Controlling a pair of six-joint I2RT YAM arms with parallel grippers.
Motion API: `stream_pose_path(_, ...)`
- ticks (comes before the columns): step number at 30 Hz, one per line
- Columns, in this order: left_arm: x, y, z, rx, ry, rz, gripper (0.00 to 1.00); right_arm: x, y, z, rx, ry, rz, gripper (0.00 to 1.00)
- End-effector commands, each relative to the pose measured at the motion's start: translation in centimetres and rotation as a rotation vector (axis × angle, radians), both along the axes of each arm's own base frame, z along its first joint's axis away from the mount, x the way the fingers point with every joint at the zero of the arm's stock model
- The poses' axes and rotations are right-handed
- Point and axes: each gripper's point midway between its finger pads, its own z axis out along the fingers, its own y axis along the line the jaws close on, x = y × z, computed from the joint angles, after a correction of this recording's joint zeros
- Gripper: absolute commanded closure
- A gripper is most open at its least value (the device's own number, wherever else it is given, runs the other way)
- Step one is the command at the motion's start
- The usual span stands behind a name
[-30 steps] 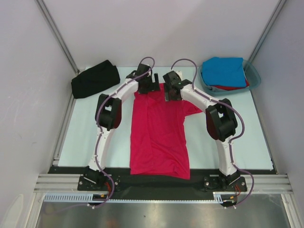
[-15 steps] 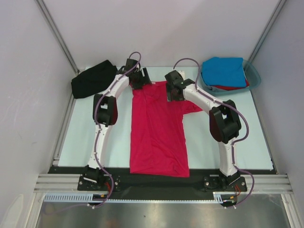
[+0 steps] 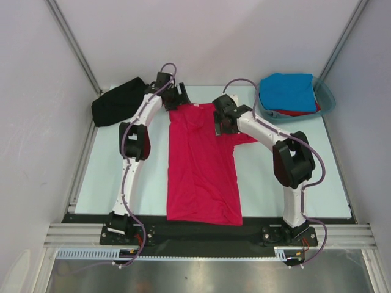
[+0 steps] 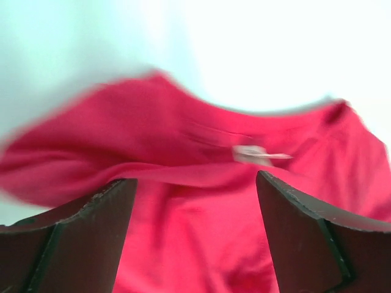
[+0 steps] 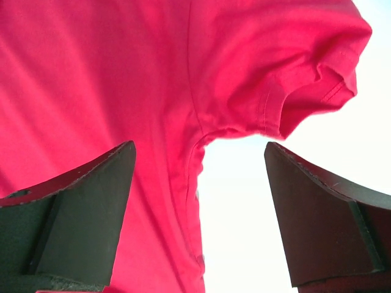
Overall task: Fold and stack the t-shirts
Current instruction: Fold the tshirt
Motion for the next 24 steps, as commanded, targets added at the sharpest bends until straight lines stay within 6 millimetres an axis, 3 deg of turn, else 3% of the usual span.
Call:
stream_pose_path(1, 0.9, 6.1, -0.4, 0.081, -0.001, 0.085, 0.13, -0.7, 0.5, 3.1, 0.051, -0.061, 0.001, 0.09)
stream_pose_path(3, 0.3, 5.5, 1.9, 0.044, -0.024, 0.071, 0.1, -1.1, 0.4, 3.6, 0.065, -0.067, -0.01, 0.09)
stream_pose_path(4, -0.8, 4.5, 1.2, 0.012, 0.003, 0.036, 0.09, -1.4, 0.3, 3.4, 0.068, -0.059, -0.01, 0.09)
stream_pose_path(5, -1.2, 4.1, 3.8, 0.009, -0.03, 0.031, 0.06, -1.8, 0.4, 3.9, 0.082, -0.065, -0.005, 0.09)
stream_pose_path(6, -2.0, 2.6, 4.8, 0.016, -0.046, -0.004, 0.05, -2.2, 0.5, 4.0, 0.095, -0.061, -0.001, 0.09)
stream_pose_path(7, -3.4, 1.7, 3.9, 0.021, -0.029, -0.033, 0.04, -2.6, 0.5, 4.2, 0.093, -0.059, 0.003, 0.09)
stream_pose_path(8, -4.3, 1.0, 5.1, 0.027, -0.048, -0.053, 0.03, -3.5, 0.2, 3.7, 0.086, -0.042, 0.008, 0.09)
stream_pose_path(9, -5.3, 0.2, 8.5, 0.016, -0.099, -0.064, 0.03, -4.1, 0.3, 4.7, 0.103, -0.058, 0.017, 0.09)
stream_pose_path(10, -7.7, -1.3, 7.3, 0.017, -0.071, -0.101, 0.03, -5.1, -0.1, 4.0, 0.1, -0.038, 0.009, 0.09)
stream_pose_path(11, -9.1, -1.9, 7.6, 0.015, -0.073, -0.112, 0.02, -5.7, -0.3, 4.4, 0.108, -0.043, 0.012, 0.09)
stream_pose_path(12, -11.0, -3.4, 10.5, 0.003, -0.125, -0.139, 0.02, -6.3, -0.5, 5.2, 0.124, -0.056, 0.016, 0.09)
stream_pose_path(13, -13.3, -3.2, 8.1, 0.024, -0.072, -0.137, 0.02, -7.0, -0.7, 5.3, 0.129, -0.05, 0.013, 0.09)
stream_pose_path(14, -14.7, -3.4, 7.8, 0.022, -0.065, -0.139, 0.02, -7.7, -1.1, 4.7, 0.123, -0.035, 0.013, 0.09)
stream_pose_path(15, -16.4, -4.2, 10.1, 0.009, -0.112, -0.161, 0.02, -8.2, -1.3, 5.6, 0.134, -0.052, 0.011, 0.09)
stream_pose_path(16, -18.5, -3.8, 7.6, 0.03, -0.068, -0.165, 0.02, -8.6, -1.6, 5.6, 0.13, -0.056, 0.009, 0.09)
stream_pose_path(21, -25.2, -3.6, 7.4, 0.039, -0.063, -0.189, 0.0, -10.2, -2.7, 5.5, 0.111, -0.045, 0.002, 0.09)
stream_pose_path(23, -28.3, -2.5, 6.7, 0.075, -0.024, -0.179, 0.0, -10.8, -2.7, 5.6, 0.115, -0.042, -0.004, 0.09)
stream_pose_path(24, -30.4, -2.1, 5.4, 0.122, 0.007, -0.186, 0.0, -11.2, -2.8, 5.5, 0.109, -0.036, -0.006, 0.09)
